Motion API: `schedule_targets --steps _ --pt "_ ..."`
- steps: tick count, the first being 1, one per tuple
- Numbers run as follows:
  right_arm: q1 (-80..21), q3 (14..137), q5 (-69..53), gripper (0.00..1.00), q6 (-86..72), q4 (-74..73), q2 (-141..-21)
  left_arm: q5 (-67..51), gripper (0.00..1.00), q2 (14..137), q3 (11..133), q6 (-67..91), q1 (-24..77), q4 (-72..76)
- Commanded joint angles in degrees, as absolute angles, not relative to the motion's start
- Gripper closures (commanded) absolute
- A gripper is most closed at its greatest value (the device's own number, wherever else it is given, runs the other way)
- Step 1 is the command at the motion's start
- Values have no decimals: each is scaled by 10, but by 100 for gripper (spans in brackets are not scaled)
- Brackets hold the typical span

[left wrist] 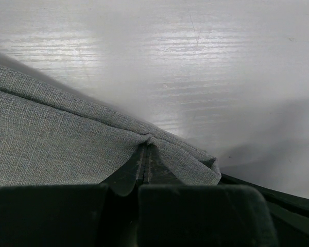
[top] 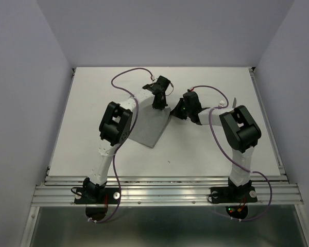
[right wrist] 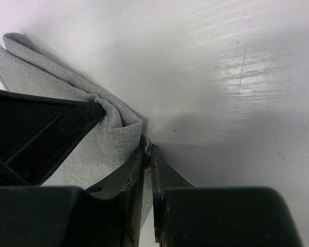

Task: Fold the napkin into a case and place the utensils inside
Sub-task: Smooth out the upper triangle-folded napkin at the center of the board.

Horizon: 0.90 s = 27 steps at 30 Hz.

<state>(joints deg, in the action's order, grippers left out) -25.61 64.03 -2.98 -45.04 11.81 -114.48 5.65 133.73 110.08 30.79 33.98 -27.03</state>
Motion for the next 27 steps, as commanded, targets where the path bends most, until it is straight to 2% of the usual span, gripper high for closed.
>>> schedule_targets --steps 1,27 --pt "-261 622 -3 86 -439 43 -1161 39 100 1299 1084 293 345 -299" --pt "-261 618 -3 86 -439 40 -1151 -18 100 1223 1034 314 345 -262"
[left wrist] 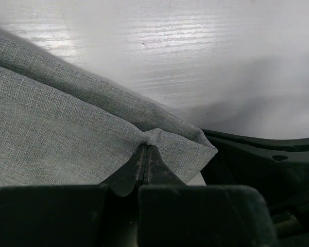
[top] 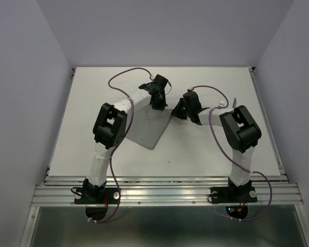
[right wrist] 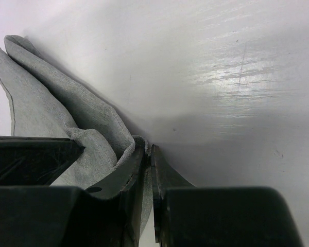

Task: Fold the napkin into a case and place the utensils inside
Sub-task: Smooth out the upper triangle-folded napkin at the center of the board.

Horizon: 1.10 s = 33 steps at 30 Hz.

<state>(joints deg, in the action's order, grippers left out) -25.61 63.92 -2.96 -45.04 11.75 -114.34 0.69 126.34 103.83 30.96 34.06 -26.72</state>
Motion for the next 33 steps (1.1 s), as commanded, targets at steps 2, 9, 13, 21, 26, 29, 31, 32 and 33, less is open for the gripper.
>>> schedule_targets --steps 2,9,13,21,26,29,31,32,33 --pt "-261 616 -3 86 -439 40 -1150 -25 100 1220 1034 315 346 -260" --pt "-261 615 18 85 -438 41 -1142 -40 100 1203 1033 316 352 -251" --pt "-261 607 25 85 -445 41 -1136 -41 100 1202 1038 319 354 -256" --pt "-261 538 112 69 -466 69 -1039 -24 100 1205 1044 316 355 -267" --pt "-261 515 139 67 -475 70 -1003 -29 100 1214 1053 316 356 -272" --pt "-256 514 121 66 -468 71 -1006 -32 100 1209 1055 315 358 -270" --pt "-256 522 106 63 -468 70 -1014 -39 100 1208 1058 314 359 -273" --pt "-256 525 93 62 -467 70 -1019 -41 100 1208 1062 314 359 -274" --pt "-256 527 90 62 -466 69 -1027 -43 100 1208 1063 313 360 -277"
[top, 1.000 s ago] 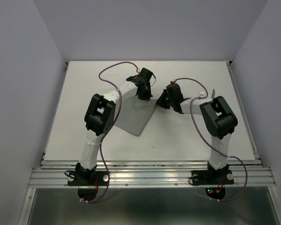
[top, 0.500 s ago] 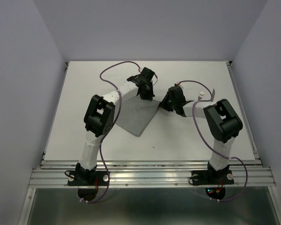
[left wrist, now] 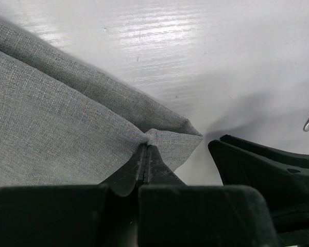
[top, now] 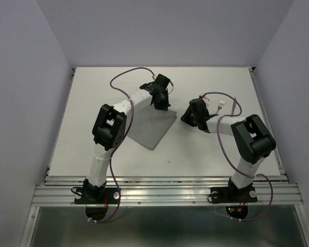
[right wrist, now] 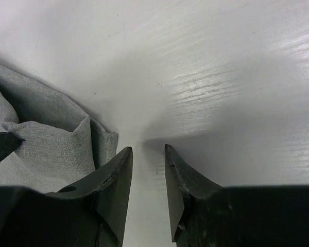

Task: Fold the napkin into a case and place the utensils inside
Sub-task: Smooth out the upper triangle-folded napkin at the center of the board.

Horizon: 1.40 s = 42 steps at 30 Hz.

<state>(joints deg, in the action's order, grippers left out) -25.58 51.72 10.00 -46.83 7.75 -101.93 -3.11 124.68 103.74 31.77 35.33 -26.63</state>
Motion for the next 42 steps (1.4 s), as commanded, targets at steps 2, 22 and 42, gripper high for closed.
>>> schedule_targets --steps 2,22,42 --pt "-256 533 86 63 -461 69 -1036 -44 100 1208 1064 313 363 -279" --pt "-250 505 81 84 -449 54 -1014 -42 100 1229 1092 317 380 -294" --pt "-250 457 18 77 -456 87 -977 -47 100 1227 1090 313 380 -297"
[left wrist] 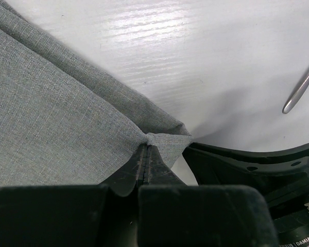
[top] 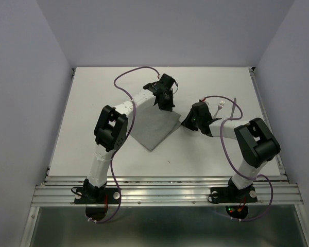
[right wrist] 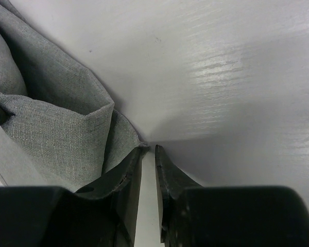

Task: Fold the napkin into a case and place the utensils inside
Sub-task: Smooth out the upper triangle-folded napkin at the center of the board.

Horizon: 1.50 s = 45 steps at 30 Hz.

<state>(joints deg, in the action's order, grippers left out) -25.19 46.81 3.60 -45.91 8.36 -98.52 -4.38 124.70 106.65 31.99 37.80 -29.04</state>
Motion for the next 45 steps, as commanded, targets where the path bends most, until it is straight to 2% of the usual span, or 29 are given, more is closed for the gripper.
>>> schedule_targets --steps 1,10,13,16,19,27,45 --pt "-250 457 20 76 -457 87 -976 -47 100 1227 1090 312 381 -297" --pt "-250 463 5 74 -455 97 -989 -52 100 1227 1077 308 381 -298" --pt "-250 472 5 80 -457 97 -1011 -54 100 1228 1079 308 382 -298" --pt "-250 475 5 94 -462 98 -1020 -55 100 1225 1080 305 383 -301" --pt "-250 482 14 99 -463 98 -1022 -59 100 1224 1080 299 385 -305" --pt "-250 525 24 99 -461 98 -1060 -74 100 1224 1079 296 387 -303" --pt "-239 536 48 99 -463 102 -1053 -91 100 1242 1113 303 388 -308"
